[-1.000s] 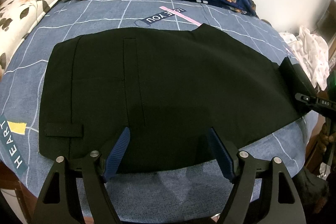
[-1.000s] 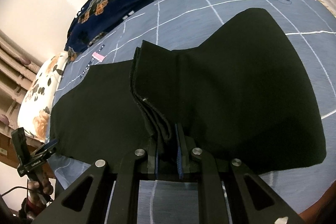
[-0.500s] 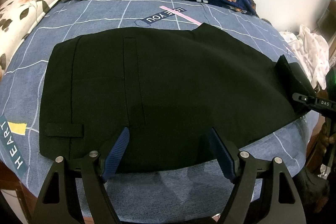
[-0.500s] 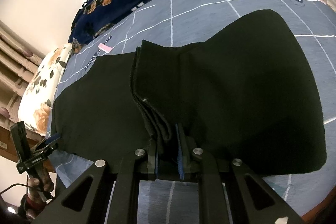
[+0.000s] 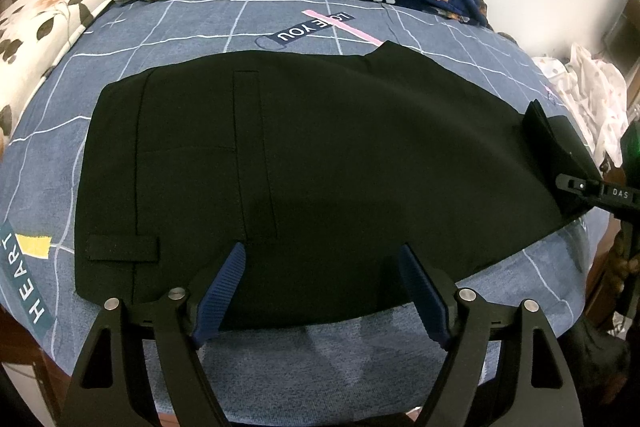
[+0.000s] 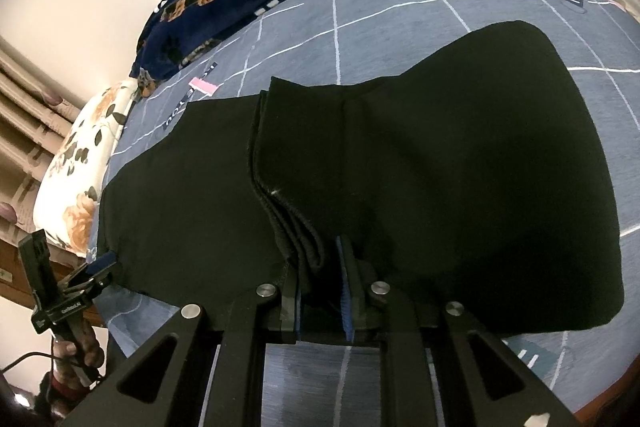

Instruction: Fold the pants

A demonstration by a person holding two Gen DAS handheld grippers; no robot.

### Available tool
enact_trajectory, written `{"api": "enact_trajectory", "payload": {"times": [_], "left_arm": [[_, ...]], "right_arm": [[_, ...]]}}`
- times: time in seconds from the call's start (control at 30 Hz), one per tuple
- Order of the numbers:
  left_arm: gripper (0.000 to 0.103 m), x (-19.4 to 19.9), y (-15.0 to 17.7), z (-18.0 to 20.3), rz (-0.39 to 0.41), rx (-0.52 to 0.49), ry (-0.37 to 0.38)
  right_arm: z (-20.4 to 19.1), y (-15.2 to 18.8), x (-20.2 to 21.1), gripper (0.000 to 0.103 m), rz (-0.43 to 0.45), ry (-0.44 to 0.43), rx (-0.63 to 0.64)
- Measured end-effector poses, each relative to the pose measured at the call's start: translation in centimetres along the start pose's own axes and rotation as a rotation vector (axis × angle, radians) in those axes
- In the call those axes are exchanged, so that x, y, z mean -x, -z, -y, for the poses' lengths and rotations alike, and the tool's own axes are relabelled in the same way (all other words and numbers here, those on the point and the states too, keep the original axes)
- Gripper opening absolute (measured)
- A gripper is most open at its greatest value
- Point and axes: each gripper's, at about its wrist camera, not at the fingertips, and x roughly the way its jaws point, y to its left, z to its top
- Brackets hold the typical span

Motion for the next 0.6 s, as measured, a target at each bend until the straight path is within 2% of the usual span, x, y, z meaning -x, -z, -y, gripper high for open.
{"api": "enact_trajectory", "payload": {"times": [0.6], "left_arm": [[0.08, -0.1, -0.1, 0.1, -0.002, 0.001, 0.0]], "right_arm": [[-3.2, 0.1, -1.4, 0.017, -0.016, 0.006, 0.045]]}}
